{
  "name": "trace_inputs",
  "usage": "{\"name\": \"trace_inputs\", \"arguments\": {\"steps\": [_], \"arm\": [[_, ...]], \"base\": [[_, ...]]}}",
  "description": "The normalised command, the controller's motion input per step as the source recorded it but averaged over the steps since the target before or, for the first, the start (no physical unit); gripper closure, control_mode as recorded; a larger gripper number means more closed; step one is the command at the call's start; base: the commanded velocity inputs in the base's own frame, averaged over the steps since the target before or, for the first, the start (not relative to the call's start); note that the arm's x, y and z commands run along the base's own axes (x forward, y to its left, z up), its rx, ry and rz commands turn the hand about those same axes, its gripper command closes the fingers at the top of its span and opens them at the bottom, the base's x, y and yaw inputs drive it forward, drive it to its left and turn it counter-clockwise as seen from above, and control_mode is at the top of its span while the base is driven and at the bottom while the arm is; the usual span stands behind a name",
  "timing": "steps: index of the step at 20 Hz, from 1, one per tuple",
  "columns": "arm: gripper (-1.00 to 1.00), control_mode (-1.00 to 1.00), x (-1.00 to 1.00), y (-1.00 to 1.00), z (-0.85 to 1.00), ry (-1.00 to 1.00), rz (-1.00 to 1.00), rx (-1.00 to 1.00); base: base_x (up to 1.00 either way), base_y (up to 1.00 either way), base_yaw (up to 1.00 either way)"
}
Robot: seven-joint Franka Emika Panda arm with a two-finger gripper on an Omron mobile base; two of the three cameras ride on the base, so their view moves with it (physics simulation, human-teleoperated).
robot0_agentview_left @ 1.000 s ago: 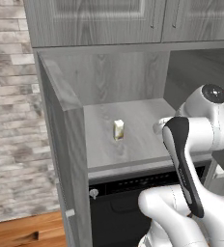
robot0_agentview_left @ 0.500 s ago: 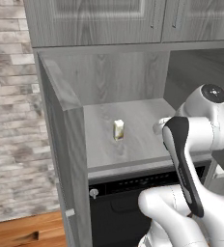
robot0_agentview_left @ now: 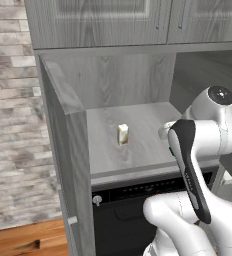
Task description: Sort all alcoholic drinks to one cabinet, and non-alcoholic drinks to the other.
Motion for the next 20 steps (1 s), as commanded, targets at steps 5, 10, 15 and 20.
{"name": "trace_inputs", "arguments": {"steps": [5,10,15,20], "arm": [[1.0,-1.0,0.0,0.0,0.0,0.0,0.0,0.0],[1.0,-1.0,0.0,0.0,0.0,0.0,0.0,0.0],[1.0,-1.0,0.03,0.0,0.0,0.0,-0.01,0.0],[1.0,-1.0,0.19,0.0,0.0,0.01,-0.01,0.0]], "base": [[0.0,0.0,0.0],[0.0,0.0,0.0],[0.0,0.0,0.0],[0.0,0.0,0.0]]}}
